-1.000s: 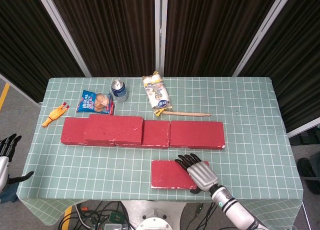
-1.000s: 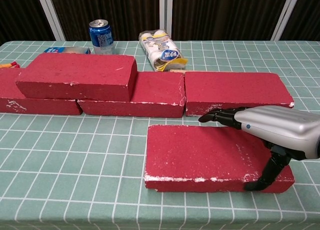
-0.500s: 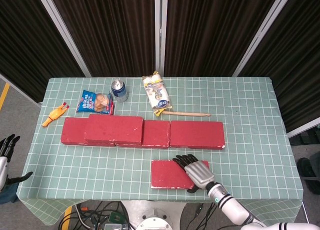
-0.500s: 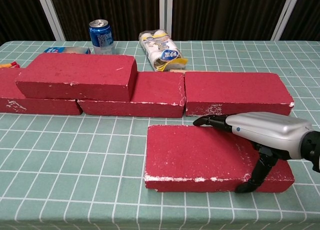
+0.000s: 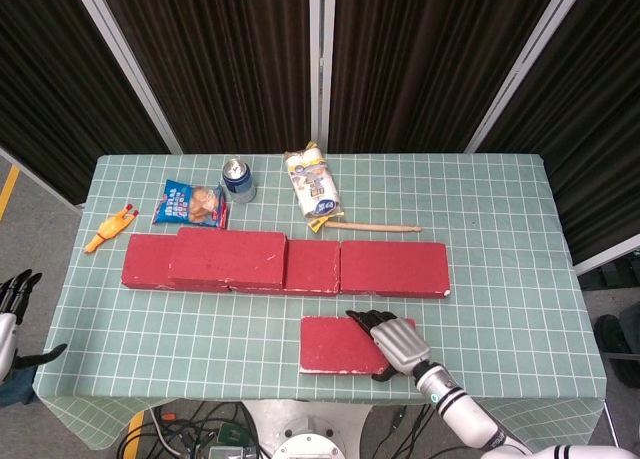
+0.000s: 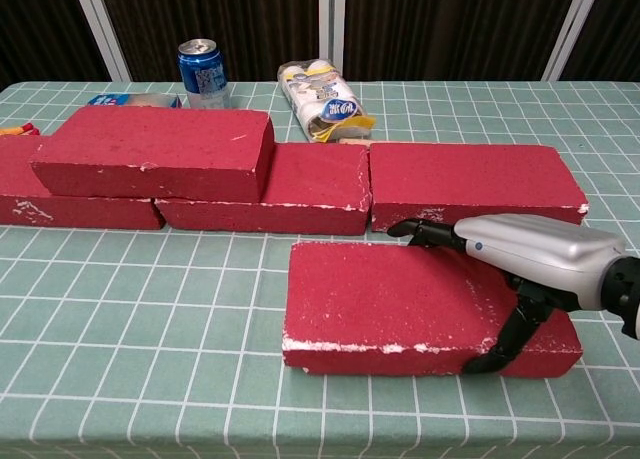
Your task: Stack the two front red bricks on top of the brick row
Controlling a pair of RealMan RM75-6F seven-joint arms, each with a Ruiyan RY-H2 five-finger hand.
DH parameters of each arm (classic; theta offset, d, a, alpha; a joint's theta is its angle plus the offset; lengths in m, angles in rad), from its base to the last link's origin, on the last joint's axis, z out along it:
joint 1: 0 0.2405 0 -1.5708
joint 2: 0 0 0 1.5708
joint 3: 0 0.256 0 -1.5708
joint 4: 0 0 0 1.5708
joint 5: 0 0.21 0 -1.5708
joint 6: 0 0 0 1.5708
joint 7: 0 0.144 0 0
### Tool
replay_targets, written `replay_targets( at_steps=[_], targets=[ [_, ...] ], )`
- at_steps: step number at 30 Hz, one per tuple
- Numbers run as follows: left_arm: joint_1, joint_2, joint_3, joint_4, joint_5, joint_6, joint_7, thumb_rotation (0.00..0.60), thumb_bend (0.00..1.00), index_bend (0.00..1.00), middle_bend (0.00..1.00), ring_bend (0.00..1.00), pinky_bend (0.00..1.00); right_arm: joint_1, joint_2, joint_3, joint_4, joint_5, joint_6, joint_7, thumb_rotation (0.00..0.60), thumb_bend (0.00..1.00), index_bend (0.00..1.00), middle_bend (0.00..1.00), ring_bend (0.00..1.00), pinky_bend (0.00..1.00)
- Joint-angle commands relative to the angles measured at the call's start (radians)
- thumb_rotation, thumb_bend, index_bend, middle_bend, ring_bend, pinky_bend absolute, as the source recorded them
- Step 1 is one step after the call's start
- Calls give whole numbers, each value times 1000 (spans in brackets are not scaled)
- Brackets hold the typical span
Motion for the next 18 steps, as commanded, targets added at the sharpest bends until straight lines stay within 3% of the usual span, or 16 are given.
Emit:
replay_targets(
  at_steps=[1,6,10,18],
  targets=[
    [2,2,-2,-3,2,-2,-1,600,13,13,0,0,0,-4,29,5,-24,-57,23,42,600,67,0,202,145,258],
    [7,7,-7,-8,9,0,-7,600,12,13,0,0,0,5,107,45,-65,-119,55,90,600,68,0,205,148,264],
    [10,12,-10,-14,15,-2,-12,600,12,13,0,0,0,38,179,123,-68,-117,61,126,600,68,0,202,148,264],
    [3,6,-17,-4,6,-33,-22,600,13,13,0,0,0,157,258,230,41,-11,-108,246,600,72,0,183,148,253]
  ],
)
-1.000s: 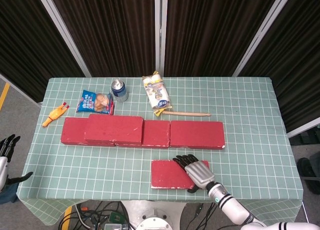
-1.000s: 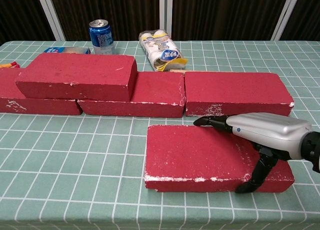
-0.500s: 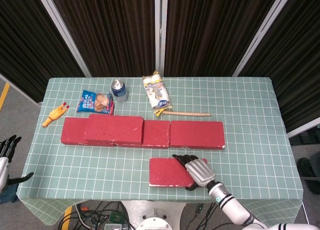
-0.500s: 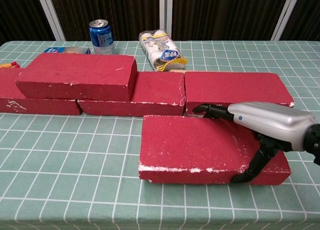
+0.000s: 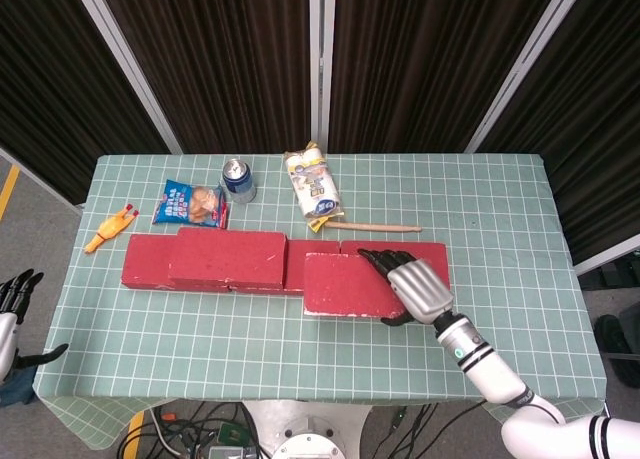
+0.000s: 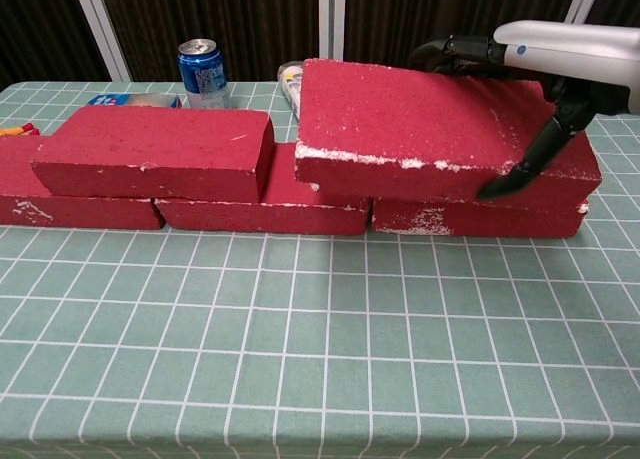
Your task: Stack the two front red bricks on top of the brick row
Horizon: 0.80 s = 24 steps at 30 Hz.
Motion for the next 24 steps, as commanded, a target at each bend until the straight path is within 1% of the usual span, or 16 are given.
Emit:
replay_targets(
  at_steps=[1,4,8,16,24],
  targets=[
    [-5,-2,-3,4,-2,-13,-4,600,13,13,0,0,0,74,30,47,82,59,-101,62,600,74,0,184,148,253],
    [-6,-3,-6,6,2,-16,-9,600,12,13,0,0,0,119,28,60,138,87,-170,93,600,77,0,201,148,251],
    [-7,-3,-9,8,6,-18,-14,600,12,13,0,0,0,166,9,69,209,89,-229,131,600,77,0,207,148,248],
    [-10,-5,-15,14,13,-23,-23,600,12,13,0,0,0,225,-59,60,299,118,-278,161,600,77,0,207,148,247],
    [-9,-6,-19,22,15,-27,-39,600,12,13,0,0,0,273,-107,49,347,157,-314,170,600,77,0,207,148,247]
  ],
)
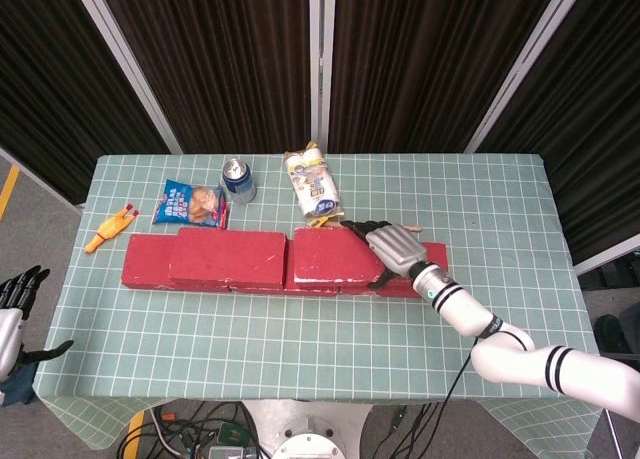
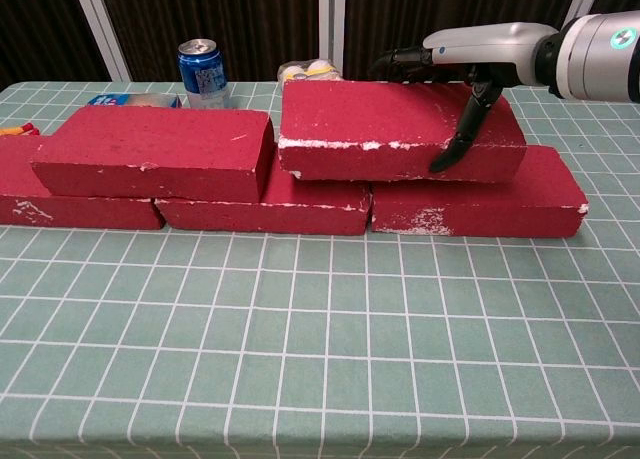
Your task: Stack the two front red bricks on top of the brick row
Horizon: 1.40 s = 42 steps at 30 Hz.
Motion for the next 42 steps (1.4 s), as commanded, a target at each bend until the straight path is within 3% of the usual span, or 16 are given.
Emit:
replay_targets(
  at_steps=[1,18,42],
  targets=[
    [1,-2,-2,2,-3,0,-5,600,12,13,0,0,0,16,-12,-6,10,17,-14,-2,600,77,0,207,148,246],
    [8,-8,-2,26,13,3,-43,600,12,14,0,0,0,87,-61,-42,39,176,-11,-65,600,76,0,189,146,224],
    [10,-12,0,39,21,-2,-61,600,12,14,0,0,0,127,-65,-76,21,259,14,-93,600,76,0,180,135,214]
  ],
)
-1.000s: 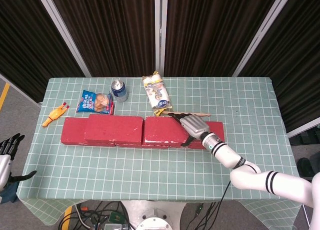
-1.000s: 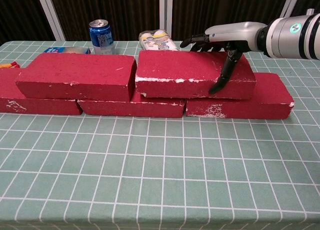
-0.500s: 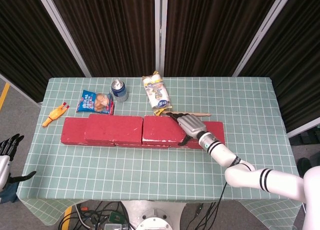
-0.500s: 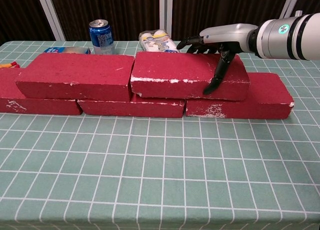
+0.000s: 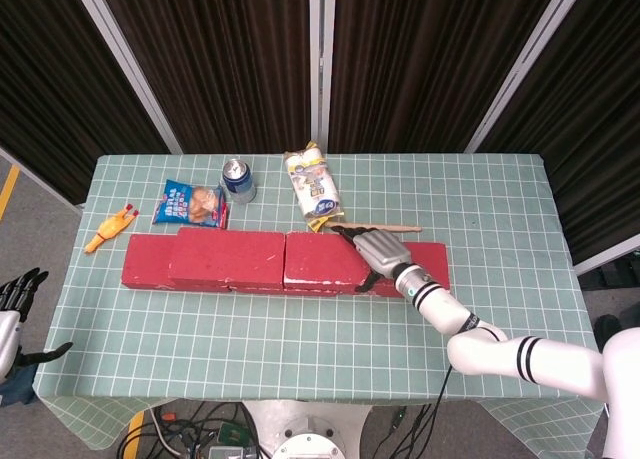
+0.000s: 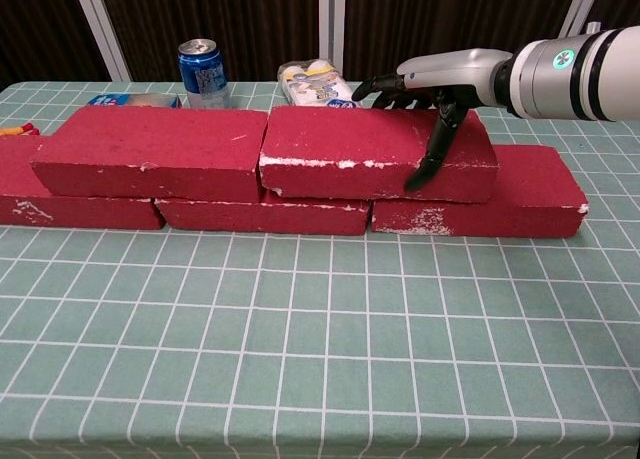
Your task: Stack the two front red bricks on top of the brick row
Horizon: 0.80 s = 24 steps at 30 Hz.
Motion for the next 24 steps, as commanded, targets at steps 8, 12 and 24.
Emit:
replay_targets(
  at_steps=[8,12,24],
  targets=[
    [3,0,0,5,1,1,-6,600,12,14,0,0,0,8,-10,-7,6,11,6,-2,600,76,0,179,134,212],
    [4,0,0,6,1,1,-8,600,12,14,0,0,0,11,-12,-8,8,16,8,-1,600,76,0,179,134,212],
    [4,-1,1,8,2,-2,-9,600,12,15,0,0,0,22,-11,-14,8,30,7,-5,600,76,0,175,134,209]
  ],
)
